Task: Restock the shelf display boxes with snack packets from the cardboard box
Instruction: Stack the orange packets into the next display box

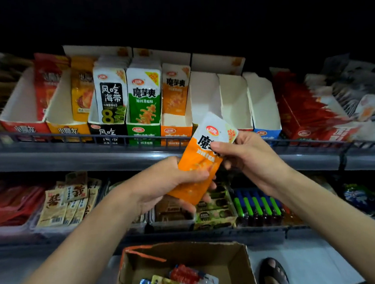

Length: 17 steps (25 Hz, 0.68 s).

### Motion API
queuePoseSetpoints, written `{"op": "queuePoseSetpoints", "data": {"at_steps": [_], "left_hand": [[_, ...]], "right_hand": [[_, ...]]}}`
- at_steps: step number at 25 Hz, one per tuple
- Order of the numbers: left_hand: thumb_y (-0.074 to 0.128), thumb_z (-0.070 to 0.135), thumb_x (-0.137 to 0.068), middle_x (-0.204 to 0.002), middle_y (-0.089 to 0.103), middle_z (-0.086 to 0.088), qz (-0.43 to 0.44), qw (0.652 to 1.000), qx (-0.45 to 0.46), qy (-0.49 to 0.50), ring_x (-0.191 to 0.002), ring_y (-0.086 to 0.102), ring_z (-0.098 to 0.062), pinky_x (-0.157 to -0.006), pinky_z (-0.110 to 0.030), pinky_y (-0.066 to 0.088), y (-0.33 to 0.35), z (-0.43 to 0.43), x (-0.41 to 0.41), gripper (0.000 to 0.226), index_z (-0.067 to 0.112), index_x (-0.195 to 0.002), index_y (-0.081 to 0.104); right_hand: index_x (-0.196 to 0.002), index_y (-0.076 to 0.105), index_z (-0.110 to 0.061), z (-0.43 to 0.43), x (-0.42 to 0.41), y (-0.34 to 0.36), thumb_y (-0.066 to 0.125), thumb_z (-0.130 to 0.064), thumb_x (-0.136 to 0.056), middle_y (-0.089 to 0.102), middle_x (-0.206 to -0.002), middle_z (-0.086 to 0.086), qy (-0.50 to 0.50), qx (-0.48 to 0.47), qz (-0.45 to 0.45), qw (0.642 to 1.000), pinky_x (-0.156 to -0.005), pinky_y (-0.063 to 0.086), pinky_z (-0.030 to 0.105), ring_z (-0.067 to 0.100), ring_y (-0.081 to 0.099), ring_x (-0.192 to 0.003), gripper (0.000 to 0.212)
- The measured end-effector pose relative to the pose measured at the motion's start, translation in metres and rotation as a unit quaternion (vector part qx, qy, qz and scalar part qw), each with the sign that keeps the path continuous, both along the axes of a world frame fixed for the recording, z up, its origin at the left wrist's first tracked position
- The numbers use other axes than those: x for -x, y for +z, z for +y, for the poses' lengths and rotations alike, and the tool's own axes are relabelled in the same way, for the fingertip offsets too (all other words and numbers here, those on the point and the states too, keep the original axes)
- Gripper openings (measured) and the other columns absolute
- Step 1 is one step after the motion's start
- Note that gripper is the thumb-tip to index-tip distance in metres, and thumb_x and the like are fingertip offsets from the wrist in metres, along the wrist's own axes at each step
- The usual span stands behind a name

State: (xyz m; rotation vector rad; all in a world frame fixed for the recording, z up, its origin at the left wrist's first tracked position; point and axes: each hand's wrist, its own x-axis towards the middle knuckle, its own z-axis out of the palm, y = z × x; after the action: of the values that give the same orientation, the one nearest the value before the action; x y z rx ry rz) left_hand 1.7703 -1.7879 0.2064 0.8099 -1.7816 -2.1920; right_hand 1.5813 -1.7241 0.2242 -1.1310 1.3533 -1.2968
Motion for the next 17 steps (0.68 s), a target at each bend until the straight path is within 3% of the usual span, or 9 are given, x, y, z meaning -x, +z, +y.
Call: {"op": "queuePoseSetpoints", "data": {"at_steps": [4, 6, 8, 10, 12, 14, 17], "left_hand": [[0.067, 0.028, -0.088, -0.097, 0.074, -0.003, 0.039, 0.976, 0.097, 0.19, -0.086, 0.072, -0.018, -0.071, -0.038, 0.059, 0.018, -0.016, 0.008, 0.023, 0.015, -0.107, 0.065], [0.066, 0.034, -0.089, -0.102, 0.071, 0.003, 0.0, 0.934, 0.24, 0.264, -0.09, 0.068, -0.014, -0.078, -0.043, 0.056, 0.021, -0.027, 0.008, 0.022, 0.021, -0.107, 0.065], [0.061, 0.045, -0.091, -0.119, 0.062, 0.007, -0.152, 0.824, 0.46, 0.294, -0.108, 0.058, -0.015, -0.089, -0.039, 0.049, 0.018, -0.038, 0.007, 0.033, 0.029, -0.119, 0.06], [0.055, 0.046, -0.094, -0.132, 0.051, 0.001, -0.252, 0.711, 0.59, 0.288, -0.12, 0.045, -0.02, -0.097, -0.037, 0.04, 0.012, -0.047, 0.006, 0.042, 0.029, -0.132, 0.053], [0.054, 0.044, -0.094, -0.131, 0.052, -0.004, -0.275, 0.656, 0.647, 0.274, -0.118, 0.042, -0.023, -0.098, -0.037, 0.038, 0.006, -0.056, 0.006, 0.041, 0.025, -0.131, 0.057], [0.054, 0.042, -0.094, -0.125, 0.058, -0.003, -0.274, 0.638, 0.667, 0.268, -0.11, 0.043, -0.023, -0.094, -0.037, 0.04, 0.002, -0.063, 0.007, 0.036, 0.024, -0.123, 0.065], [0.052, 0.041, -0.096, -0.122, 0.062, 0.0, -0.271, 0.652, 0.655, 0.269, -0.104, 0.042, -0.02, -0.09, -0.036, 0.04, 0.004, -0.068, 0.007, 0.032, 0.025, -0.117, 0.069]], "right_hand": [[-0.099, 0.067, -0.005, -0.032, 0.006, 0.036, 0.066, -0.011, -0.089, 0.073, -0.079, 0.0, -0.06, 0.061, 0.002, 0.996, -0.053, 0.05, 0.014, 0.006, 0.065, -0.063, 0.011], [-0.106, 0.064, -0.003, -0.052, 0.014, 0.053, 0.066, -0.011, -0.09, 0.073, -0.079, -0.001, -0.101, 0.081, -0.004, 0.992, -0.054, 0.051, 0.014, 0.005, 0.066, -0.064, 0.018], [-0.107, 0.063, -0.003, -0.074, 0.023, 0.069, 0.065, -0.01, -0.092, 0.072, -0.079, -0.001, -0.136, 0.107, 0.001, 0.985, -0.054, 0.05, 0.014, 0.004, 0.066, -0.065, 0.016], [-0.102, 0.063, -0.006, -0.097, 0.028, 0.08, 0.065, -0.009, -0.092, 0.07, -0.083, 0.001, -0.15, 0.138, 0.03, 0.979, -0.055, 0.05, 0.015, 0.005, 0.066, -0.067, 0.01], [-0.104, 0.064, -0.005, -0.119, 0.028, 0.082, 0.066, -0.008, -0.091, 0.069, -0.087, 0.004, -0.148, 0.154, 0.077, 0.974, -0.057, 0.051, 0.017, 0.008, 0.066, -0.07, 0.013], [-0.103, 0.064, -0.007, -0.135, 0.024, 0.08, 0.068, -0.007, -0.089, 0.069, -0.09, 0.003, -0.133, 0.152, 0.138, 0.97, -0.058, 0.052, 0.018, 0.008, 0.066, -0.072, 0.015], [-0.106, 0.063, -0.01, -0.155, 0.017, 0.076, 0.071, -0.006, -0.087, 0.07, -0.098, 0.002, -0.102, 0.137, 0.215, 0.962, -0.061, 0.055, 0.018, 0.005, 0.068, -0.077, 0.022]]}}
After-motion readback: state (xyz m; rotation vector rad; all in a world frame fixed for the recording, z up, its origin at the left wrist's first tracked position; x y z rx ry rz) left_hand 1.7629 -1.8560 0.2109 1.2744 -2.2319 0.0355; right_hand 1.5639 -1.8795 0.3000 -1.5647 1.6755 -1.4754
